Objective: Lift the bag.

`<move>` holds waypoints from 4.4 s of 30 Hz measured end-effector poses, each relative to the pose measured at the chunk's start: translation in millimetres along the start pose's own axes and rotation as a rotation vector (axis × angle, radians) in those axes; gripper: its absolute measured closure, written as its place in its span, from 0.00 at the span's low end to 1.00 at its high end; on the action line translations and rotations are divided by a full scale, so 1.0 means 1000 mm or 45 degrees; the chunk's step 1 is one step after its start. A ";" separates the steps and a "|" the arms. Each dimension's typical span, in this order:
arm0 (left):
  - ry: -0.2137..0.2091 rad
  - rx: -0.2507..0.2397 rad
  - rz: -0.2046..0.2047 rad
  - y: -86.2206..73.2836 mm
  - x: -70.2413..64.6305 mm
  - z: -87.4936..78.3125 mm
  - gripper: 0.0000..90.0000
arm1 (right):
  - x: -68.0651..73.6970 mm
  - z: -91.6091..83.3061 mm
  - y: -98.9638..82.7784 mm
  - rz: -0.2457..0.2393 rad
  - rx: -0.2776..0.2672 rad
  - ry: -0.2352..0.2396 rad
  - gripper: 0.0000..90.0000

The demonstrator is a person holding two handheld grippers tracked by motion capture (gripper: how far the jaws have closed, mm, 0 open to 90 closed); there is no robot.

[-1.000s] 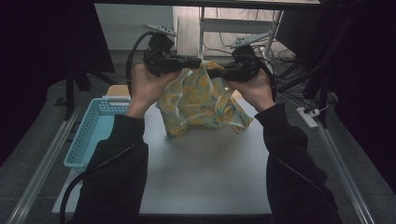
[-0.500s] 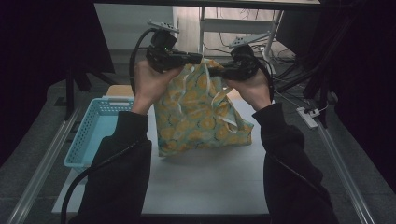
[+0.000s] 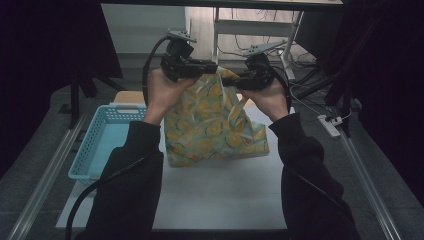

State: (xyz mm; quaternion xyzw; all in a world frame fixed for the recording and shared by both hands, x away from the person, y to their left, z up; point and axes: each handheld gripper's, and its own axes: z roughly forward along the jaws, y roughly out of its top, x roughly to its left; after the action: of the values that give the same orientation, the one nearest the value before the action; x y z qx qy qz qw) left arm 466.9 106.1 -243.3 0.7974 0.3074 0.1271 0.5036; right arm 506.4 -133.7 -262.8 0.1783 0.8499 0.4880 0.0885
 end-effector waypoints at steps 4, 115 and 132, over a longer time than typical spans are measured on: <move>0.008 0.010 0.001 -0.008 0.003 -0.001 0.75 | -0.002 0.001 -0.006 0.011 0.005 -0.007 0.79; 0.256 0.123 -0.231 -0.343 -0.086 -0.108 0.00 | 0.107 -0.056 -0.279 0.184 0.070 -0.265 0.00; 0.329 0.237 -0.343 -0.389 -0.086 -0.128 0.00 | 0.122 -0.088 -0.330 0.302 0.163 -0.380 0.00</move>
State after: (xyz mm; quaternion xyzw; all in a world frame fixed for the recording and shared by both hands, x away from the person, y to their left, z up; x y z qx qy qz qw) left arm 193.4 263.9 -517.8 0.7692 0.4838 0.1308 0.3965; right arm 294.3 -308.5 -499.0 0.3526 0.8297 0.4082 0.1439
